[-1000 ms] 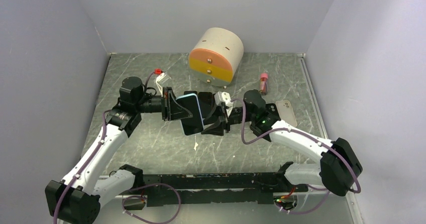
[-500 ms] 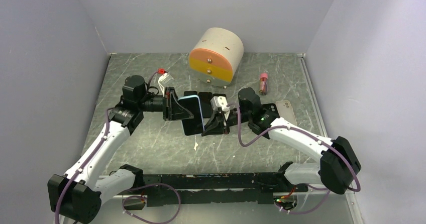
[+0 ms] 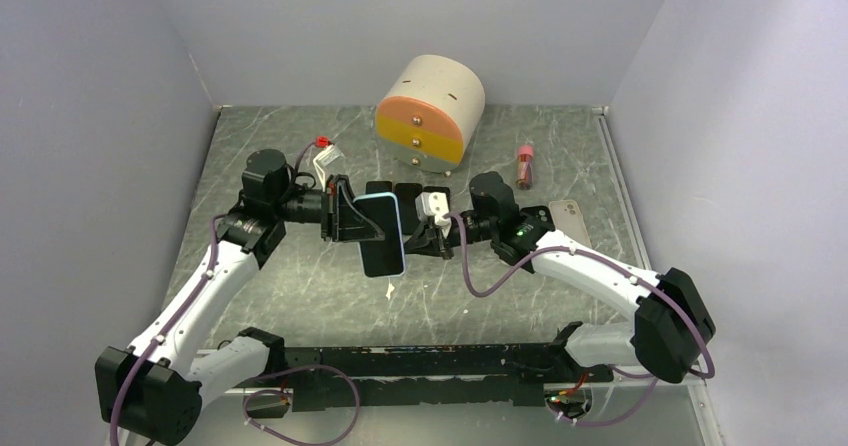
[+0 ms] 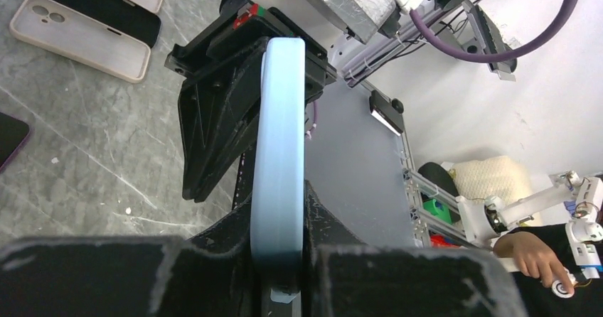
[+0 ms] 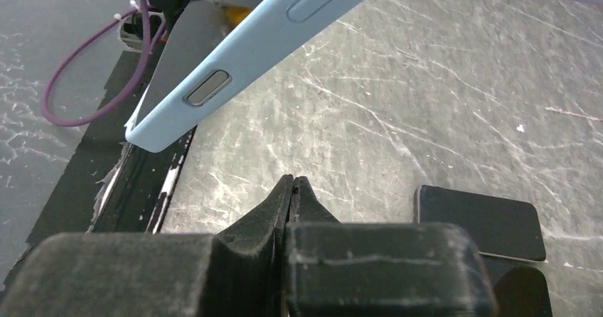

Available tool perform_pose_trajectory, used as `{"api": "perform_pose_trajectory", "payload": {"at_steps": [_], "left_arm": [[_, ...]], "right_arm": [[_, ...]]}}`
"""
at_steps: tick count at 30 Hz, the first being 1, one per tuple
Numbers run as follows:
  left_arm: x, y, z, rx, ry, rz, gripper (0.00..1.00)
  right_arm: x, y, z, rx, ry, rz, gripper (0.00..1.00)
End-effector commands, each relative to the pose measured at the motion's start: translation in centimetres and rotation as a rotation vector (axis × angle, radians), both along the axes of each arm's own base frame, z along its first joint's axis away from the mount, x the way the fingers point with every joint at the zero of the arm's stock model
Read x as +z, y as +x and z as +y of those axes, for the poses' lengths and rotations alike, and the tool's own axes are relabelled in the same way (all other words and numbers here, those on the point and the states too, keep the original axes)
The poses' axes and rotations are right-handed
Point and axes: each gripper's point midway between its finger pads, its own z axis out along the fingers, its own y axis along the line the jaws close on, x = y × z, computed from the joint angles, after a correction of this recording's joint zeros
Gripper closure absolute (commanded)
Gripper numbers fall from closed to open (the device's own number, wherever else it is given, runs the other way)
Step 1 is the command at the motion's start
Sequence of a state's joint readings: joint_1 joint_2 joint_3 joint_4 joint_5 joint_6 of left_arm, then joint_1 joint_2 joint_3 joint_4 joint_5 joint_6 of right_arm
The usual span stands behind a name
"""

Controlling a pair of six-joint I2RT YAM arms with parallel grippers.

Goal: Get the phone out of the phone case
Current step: Remove the phone case from the phone.

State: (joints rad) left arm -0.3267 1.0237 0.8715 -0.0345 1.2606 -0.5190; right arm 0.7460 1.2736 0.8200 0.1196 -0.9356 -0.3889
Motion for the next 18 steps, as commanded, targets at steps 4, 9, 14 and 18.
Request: {"api": "perform_pose_trajectory", "payload": {"at_steps": [4,9,14,18], "left_arm": [[0.6,0.0,0.8,0.075,0.072,-0.093,0.97],[0.4,0.7,1.1,0.122,0.113,-0.143,0.97],[0.2,0.9,1.2,0.126,0.118,-0.166,0.97],[0.3,0.5,1.2,0.115,0.108,-0.194,0.97]], "right_arm": [[2.1,0.4,0.1,-0.009,0.034,-0.055,0.98],[2.2,-1.4,-0.2,0.037,0.030,0.034,0.76],[3.1,-2.8,-0.1,0.082,0.051,0.067,0.63],[3.6,-3.5,0.4,0.122,0.058,0.095,0.59]]}}
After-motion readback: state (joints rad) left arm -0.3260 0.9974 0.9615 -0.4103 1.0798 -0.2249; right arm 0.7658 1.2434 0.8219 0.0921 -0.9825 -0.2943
